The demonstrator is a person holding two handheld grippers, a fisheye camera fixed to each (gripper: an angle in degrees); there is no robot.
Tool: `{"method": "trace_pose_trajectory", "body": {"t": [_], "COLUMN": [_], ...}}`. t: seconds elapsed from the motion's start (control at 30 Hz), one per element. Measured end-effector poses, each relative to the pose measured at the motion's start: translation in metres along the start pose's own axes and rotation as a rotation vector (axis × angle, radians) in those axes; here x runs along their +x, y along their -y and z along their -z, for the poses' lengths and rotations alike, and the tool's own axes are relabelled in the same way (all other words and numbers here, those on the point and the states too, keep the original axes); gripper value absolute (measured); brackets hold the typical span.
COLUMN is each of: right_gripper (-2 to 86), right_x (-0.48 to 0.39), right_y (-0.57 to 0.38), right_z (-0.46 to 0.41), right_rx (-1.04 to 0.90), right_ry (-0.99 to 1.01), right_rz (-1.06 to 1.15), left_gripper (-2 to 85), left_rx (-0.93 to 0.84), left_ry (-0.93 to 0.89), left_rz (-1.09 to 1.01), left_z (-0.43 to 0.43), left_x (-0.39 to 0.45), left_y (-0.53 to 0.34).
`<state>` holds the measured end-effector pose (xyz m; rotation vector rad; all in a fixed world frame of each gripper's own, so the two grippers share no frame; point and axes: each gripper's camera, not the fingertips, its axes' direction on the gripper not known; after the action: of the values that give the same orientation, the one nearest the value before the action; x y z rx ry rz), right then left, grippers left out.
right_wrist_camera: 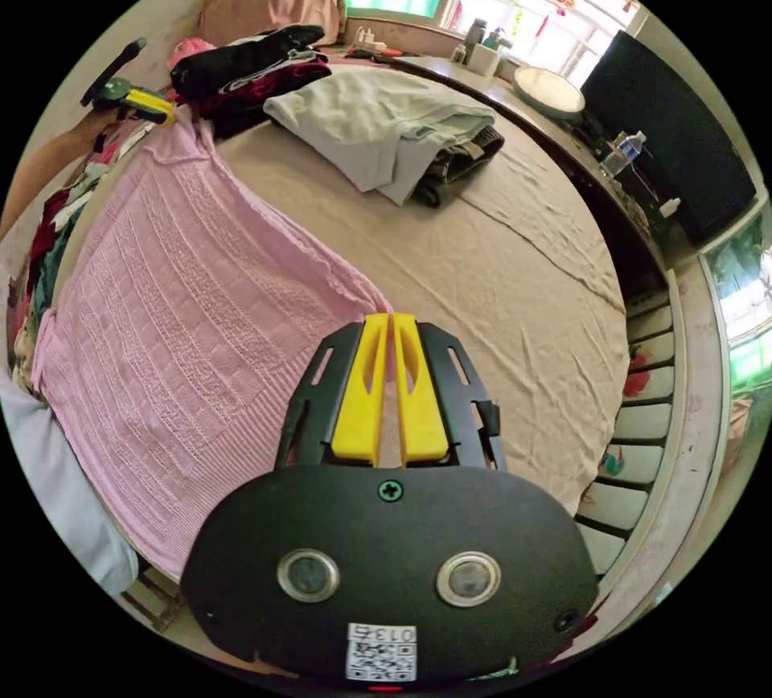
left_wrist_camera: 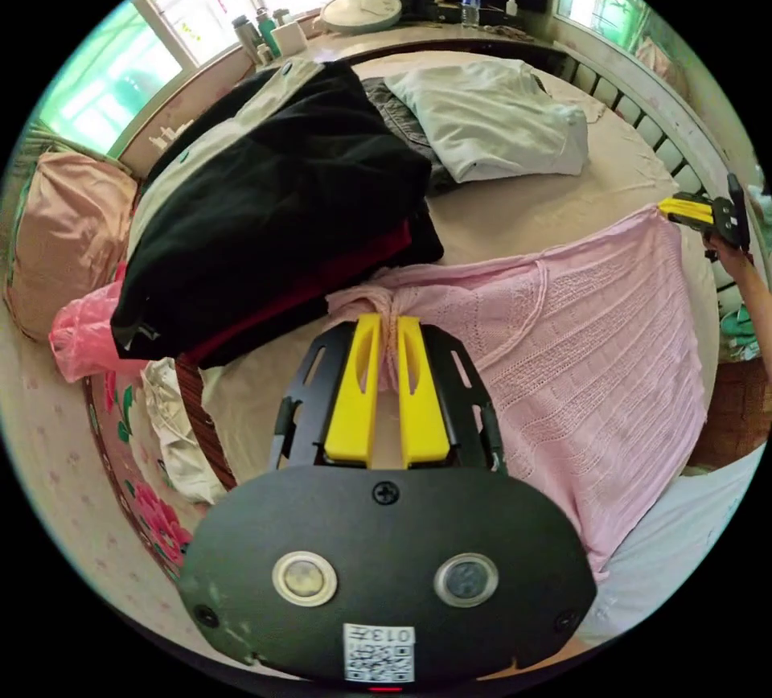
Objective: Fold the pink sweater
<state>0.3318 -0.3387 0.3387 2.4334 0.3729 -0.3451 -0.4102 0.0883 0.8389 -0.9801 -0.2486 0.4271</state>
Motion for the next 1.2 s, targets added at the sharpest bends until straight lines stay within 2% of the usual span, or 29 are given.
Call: {"method": "trace_pose_trajectory", "body": {"t": [0.1,0.17,0.3,0.4,0.47,0.6,0.8,1.0,1.13,1.2], "right_gripper": [2.5,4.0,6.0,5.1,5.9,7.9,8.8,10.5,9.3,7.4], "right_x": [0.022,0.026,0.007,-0.045,-0.088,-0.177,-0.258,-0.259,-0.261,-0.267], "right_y": [-0.004,-0.017,-0.075,-0.123,-0.15,-0.207,-0.261,-0.294,-0.299,-0.298], "right_z": [-0.022,-0.012,0.042,0.08,0.092,0.11,0.113,0.109,0.098,0.091], "right_rx": [-0.076,-0.013,0.13,0.159,0.107,0.01,-0.093,-0.114,-0.112,-0.131], "right_ry": [0.138,0.195,0.164,0.147,0.072,0.027,0.005,-0.045,0.01,0.018], "right_rz": [-0.152,-0.205,-0.272,-0.213,-0.176,-0.221,-0.189,-0.417,-0.52,-0.527], "left_gripper": [6.7,8.8,11.3,9.8,10.3,13.5,14.5,12.1,3.5,2.1], "left_rx": [-0.041,-0.009,0.03,-0.057,-0.118,-0.151,-0.095,-0.126,-0.168,-0.181], "left_ry": [-0.109,-0.174,-0.232,-0.303,-0.323,-0.52,-0.608,-0.516,-0.429,-0.479], "left_rz": [0.084,0.122,0.106,-0.027,-0.069,0.013,0.113,0.088,0.042,0.027], "left_z": [-0.019,-0.014,0.019,0.028,0.028,0.016,0.0,-0.004,0.002,0.004], "left_x": [-0.009,-0.016,-0.023,0.001,0.019,0.051,0.062,0.075,0.083,0.081], "left_y": [-0.009,-0.025,-0.093,-0.155,-0.196,-0.277,-0.299,-0.286,-0.288,-0.292]}}
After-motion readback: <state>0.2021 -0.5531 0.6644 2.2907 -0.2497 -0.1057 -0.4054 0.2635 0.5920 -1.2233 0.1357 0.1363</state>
